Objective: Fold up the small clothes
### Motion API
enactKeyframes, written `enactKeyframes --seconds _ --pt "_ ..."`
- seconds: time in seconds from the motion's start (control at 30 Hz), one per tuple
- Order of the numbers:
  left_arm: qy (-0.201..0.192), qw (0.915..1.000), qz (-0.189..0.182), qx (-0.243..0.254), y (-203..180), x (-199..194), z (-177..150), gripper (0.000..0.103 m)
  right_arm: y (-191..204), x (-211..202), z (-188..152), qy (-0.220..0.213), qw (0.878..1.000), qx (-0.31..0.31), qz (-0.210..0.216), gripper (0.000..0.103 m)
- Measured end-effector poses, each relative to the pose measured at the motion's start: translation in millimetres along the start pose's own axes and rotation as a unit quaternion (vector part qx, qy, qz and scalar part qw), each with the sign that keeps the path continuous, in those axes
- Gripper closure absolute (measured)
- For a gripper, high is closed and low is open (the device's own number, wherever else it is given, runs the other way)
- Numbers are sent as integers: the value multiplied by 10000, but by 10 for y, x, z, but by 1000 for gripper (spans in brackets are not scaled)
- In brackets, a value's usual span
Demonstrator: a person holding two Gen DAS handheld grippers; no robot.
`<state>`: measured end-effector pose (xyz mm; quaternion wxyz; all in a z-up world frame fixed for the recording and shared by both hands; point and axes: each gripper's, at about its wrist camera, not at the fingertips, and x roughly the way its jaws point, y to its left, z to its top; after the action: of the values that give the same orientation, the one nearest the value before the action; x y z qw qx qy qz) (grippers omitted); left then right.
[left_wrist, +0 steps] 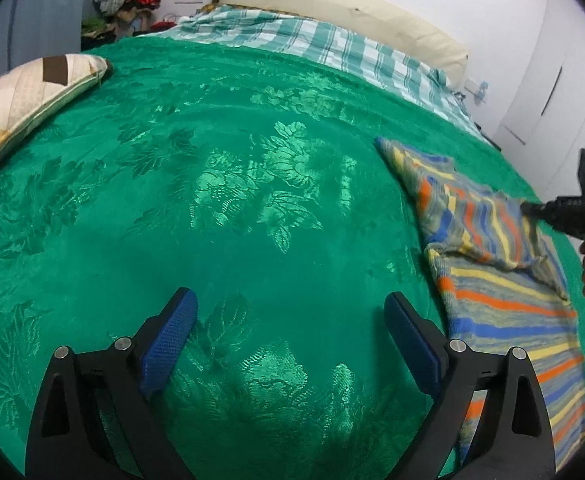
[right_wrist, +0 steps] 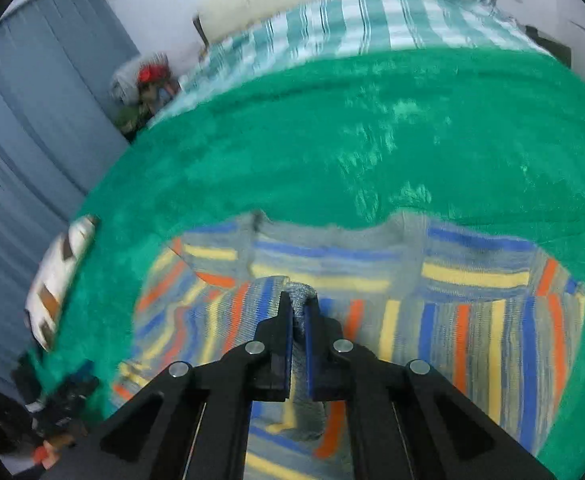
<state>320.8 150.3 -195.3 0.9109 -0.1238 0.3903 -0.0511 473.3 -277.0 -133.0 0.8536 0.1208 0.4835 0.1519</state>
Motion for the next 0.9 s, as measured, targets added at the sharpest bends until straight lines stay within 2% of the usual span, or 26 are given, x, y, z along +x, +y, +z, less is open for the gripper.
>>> enactKeyframes --seconds 0.07,0.1,0.17,0.27,0.33,0.4,0.47,0.5,0.57,0.63,0.73,0.83,0.9 --pt "13 10000 0 24 12 -36 -23 6 -139 175 -47 365 9989 172 -242 66" --pt "11 10000 -8 21 16 -40 -22 6 -220 162 -88 333 9987 259 -301 65" --pt "-2 10000 -45 -15 35 -54 -18 6 -343 -6 -167 20 9985 530 -166 65" --pt "-18 10000 -47 -38 18 -104 26 7 -466 -333 -363 -301 9933 1067 340 64" --pt "-62 9999 -83 -28 -43 -155 98 7 -295 -422 -421 -242 9939 784 741 65" --pt "-150 9997 -175 -61 -147 -211 216 7 -62 -376 -454 29 9950 185 984 65" --pt "-161 9994 -306 -60 -276 -235 332 7 95 -161 -515 567 9939 -275 905 65" --pt "-158 9991 -386 -10 -362 -243 403 7 122 -30 -607 885 9928 -501 637 65" --pt "-190 9977 -605 246 -588 -246 549 7 147 95 -743 1240 9886 -820 242 68" --pt "-214 9949 -811 553 -832 -197 676 7 192 16 -828 1202 9867 -1092 85 68" --pt "-143 9896 -1080 939 -1203 20 895 7 222 -111 -809 1106 9872 -1145 33 68" --pt "153 9872 -1191 1048 -1465 420 1125 8 262 -184 -565 750 9913 -1078 81 68" --pt "558 9860 -1209 1008 -1566 789 1214 16 258 -159 -340 539 9947 -852 208 68"
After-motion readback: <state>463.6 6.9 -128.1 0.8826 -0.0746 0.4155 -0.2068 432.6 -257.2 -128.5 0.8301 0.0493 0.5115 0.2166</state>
